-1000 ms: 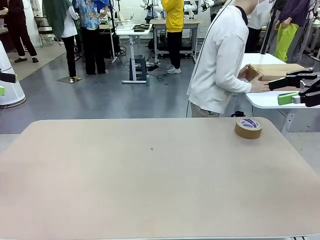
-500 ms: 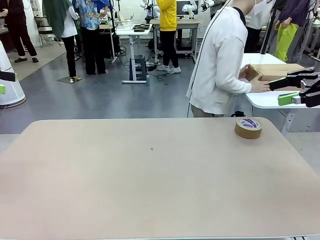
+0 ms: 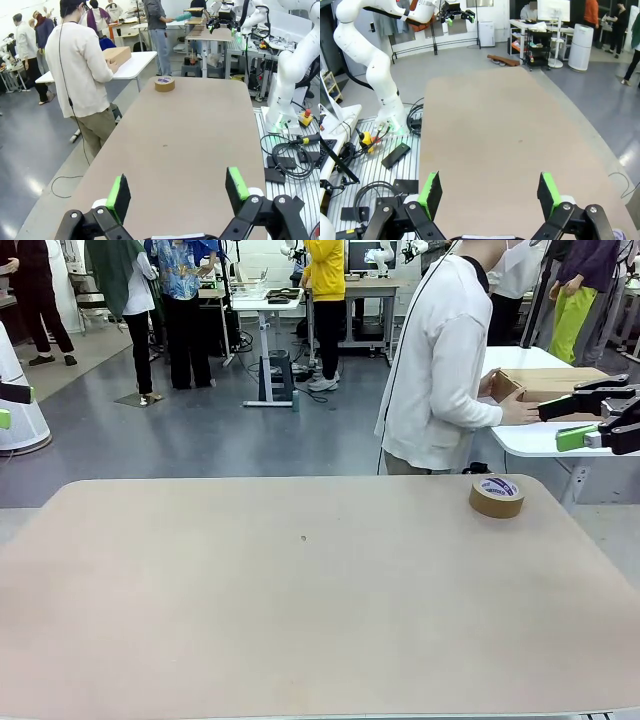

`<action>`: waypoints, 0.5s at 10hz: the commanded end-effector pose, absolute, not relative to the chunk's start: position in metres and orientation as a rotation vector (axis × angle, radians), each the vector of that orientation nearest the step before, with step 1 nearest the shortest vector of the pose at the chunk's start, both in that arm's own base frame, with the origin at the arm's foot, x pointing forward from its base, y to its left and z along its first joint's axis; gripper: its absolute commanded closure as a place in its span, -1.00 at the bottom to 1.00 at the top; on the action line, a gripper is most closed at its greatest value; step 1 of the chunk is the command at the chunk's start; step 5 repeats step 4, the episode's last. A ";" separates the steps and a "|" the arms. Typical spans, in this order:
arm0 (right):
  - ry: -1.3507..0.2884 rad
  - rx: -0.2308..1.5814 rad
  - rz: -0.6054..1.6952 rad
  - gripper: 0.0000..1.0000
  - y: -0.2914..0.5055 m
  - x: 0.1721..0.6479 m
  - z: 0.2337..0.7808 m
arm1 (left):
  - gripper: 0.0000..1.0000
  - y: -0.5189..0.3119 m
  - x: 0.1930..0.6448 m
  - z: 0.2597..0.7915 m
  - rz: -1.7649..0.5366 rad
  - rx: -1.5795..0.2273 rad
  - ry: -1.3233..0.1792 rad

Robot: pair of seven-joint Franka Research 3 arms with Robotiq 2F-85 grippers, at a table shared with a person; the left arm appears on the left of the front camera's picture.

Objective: Wrap the clocks to prevent damage.
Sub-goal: After the human seals the box with tape, release both hands from the side flaps of the Package Box.

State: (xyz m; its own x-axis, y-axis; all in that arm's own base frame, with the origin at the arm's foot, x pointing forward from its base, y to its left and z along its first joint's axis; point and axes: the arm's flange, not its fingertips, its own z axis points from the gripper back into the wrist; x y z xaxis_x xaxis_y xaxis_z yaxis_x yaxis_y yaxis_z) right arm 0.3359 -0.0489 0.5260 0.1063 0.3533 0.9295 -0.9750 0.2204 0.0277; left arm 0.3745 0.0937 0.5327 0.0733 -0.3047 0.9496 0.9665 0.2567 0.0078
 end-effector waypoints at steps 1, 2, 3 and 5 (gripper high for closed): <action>-0.991 0.823 1.164 -1.00 -0.049 0.336 0.526 | -1.00 0.095 0.373 0.533 -1.136 -0.810 -1.063; -0.991 0.823 1.164 -1.00 -0.049 0.336 0.526 | -1.00 0.095 0.373 0.533 -1.136 -0.810 -1.063; -0.991 0.823 1.164 -1.00 -0.049 0.336 0.526 | -1.00 0.095 0.373 0.533 -1.136 -0.810 -1.063; -0.991 0.823 1.164 -1.00 -0.049 0.336 0.526 | -1.00 0.095 0.373 0.533 -1.136 -0.810 -1.063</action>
